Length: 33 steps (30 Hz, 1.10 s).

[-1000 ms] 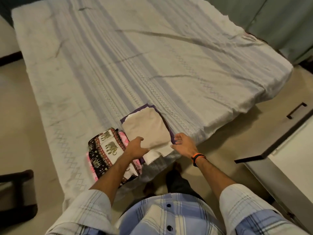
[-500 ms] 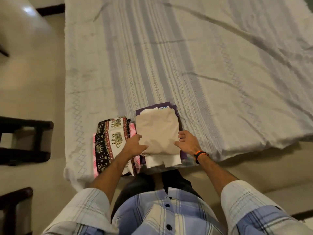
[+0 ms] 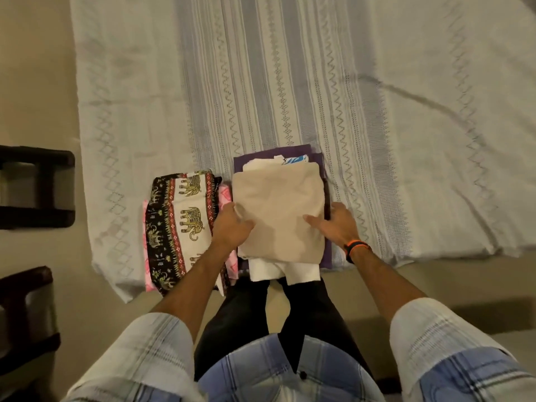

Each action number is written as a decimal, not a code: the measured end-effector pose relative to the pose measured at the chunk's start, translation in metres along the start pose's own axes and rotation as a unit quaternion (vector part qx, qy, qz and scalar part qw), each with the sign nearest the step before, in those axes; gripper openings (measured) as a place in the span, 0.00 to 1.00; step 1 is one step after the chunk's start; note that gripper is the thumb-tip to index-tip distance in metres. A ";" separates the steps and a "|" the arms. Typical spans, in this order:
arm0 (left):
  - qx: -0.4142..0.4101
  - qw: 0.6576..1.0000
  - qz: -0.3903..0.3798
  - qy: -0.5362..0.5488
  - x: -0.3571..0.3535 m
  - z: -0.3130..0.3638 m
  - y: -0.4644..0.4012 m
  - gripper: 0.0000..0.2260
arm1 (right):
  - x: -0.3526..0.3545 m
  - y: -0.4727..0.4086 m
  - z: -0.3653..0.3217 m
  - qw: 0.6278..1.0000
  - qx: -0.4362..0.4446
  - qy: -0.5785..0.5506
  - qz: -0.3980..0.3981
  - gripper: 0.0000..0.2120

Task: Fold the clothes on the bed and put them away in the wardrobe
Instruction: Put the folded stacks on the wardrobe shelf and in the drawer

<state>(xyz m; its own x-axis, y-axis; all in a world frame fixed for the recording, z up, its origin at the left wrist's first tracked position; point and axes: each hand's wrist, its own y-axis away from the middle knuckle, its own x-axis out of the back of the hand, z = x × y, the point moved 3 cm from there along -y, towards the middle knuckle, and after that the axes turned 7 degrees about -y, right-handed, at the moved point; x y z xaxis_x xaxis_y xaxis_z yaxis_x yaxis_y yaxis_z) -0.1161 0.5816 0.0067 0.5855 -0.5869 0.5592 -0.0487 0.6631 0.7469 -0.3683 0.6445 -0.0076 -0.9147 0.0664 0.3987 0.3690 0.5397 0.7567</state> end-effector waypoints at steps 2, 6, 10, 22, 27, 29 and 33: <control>0.014 1.000 -0.008 0.016 -0.007 -0.004 -0.014 0.28 | -0.007 -0.016 0.000 1.000 -0.015 -0.024 -0.008 0.30; 0.014 0.999 -0.017 0.034 -0.021 -0.006 -0.027 0.33 | -0.013 -0.045 0.024 0.992 -0.072 -0.107 -0.017 0.52; 0.014 0.998 -0.006 0.054 -0.029 -0.012 -0.036 0.33 | -0.016 -0.049 0.022 0.972 -0.105 -0.204 -0.057 0.42; 0.023 0.998 0.006 0.065 -0.039 -0.015 -0.045 0.34 | -0.023 -0.058 0.011 0.962 -0.095 -0.205 -0.152 0.32; 0.030 0.996 -0.003 0.080 -0.058 0.003 -0.039 0.48 | 0.015 -0.064 0.023 0.968 -0.083 -0.210 -0.114 0.31; 0.072 0.996 0.014 0.057 -0.069 0.010 -0.039 0.54 | 0.020 -0.064 0.031 0.968 -0.080 -0.214 -0.105 0.32; 0.107 0.981 0.012 0.162 -0.078 0.008 -0.053 0.50 | 0.013 -0.062 0.038 0.974 -0.043 -0.211 -0.072 0.34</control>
<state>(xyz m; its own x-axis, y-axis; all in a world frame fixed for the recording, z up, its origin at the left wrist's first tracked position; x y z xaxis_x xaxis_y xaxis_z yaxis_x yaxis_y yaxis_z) -0.1657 0.5888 -0.0739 0.8072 -0.3712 0.4589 -0.2133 0.5416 0.8132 -0.4095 0.6433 -0.0692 -0.9379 0.3432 0.0503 0.2272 0.4984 0.8367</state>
